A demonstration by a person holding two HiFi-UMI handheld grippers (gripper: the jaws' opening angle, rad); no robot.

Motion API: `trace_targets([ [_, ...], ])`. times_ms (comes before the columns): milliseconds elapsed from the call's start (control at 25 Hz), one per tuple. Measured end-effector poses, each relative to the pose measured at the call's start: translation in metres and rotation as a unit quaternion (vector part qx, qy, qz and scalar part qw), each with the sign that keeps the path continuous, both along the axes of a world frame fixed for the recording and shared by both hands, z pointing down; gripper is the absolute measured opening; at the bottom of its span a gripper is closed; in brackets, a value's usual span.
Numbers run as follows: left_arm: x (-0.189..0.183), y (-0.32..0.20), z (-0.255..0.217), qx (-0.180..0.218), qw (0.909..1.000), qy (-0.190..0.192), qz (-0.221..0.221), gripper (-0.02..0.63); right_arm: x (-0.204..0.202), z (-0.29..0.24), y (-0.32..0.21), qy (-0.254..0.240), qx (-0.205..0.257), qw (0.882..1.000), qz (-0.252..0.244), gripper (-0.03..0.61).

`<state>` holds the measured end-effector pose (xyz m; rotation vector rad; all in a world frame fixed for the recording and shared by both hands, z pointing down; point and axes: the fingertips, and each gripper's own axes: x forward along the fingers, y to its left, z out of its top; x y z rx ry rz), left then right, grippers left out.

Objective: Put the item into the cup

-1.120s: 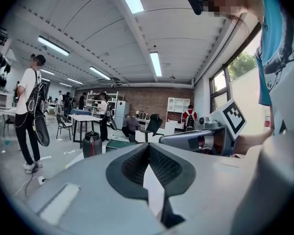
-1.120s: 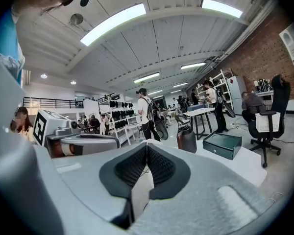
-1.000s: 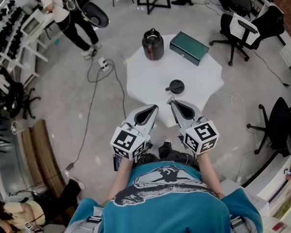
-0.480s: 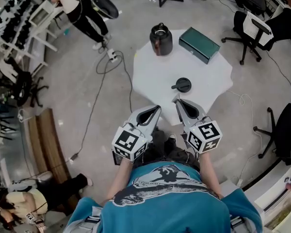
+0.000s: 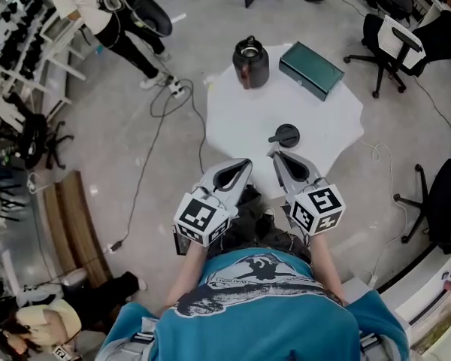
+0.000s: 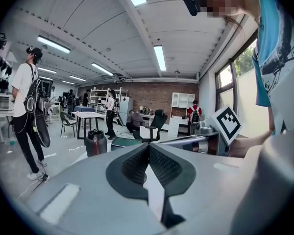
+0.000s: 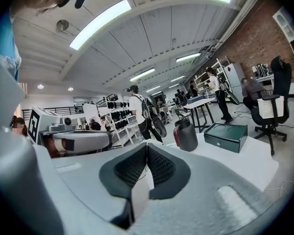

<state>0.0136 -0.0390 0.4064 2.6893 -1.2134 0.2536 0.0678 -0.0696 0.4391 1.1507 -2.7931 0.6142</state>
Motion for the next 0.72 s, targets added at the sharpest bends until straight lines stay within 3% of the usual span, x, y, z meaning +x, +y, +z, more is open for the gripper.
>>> trace_targets([
  [720,-0.042,-0.114,-0.005,0.008,0.9996,0.012,0.023,0.012,-0.03,-0.011,-0.122,0.054,0.014,0.998,0.004,0.003],
])
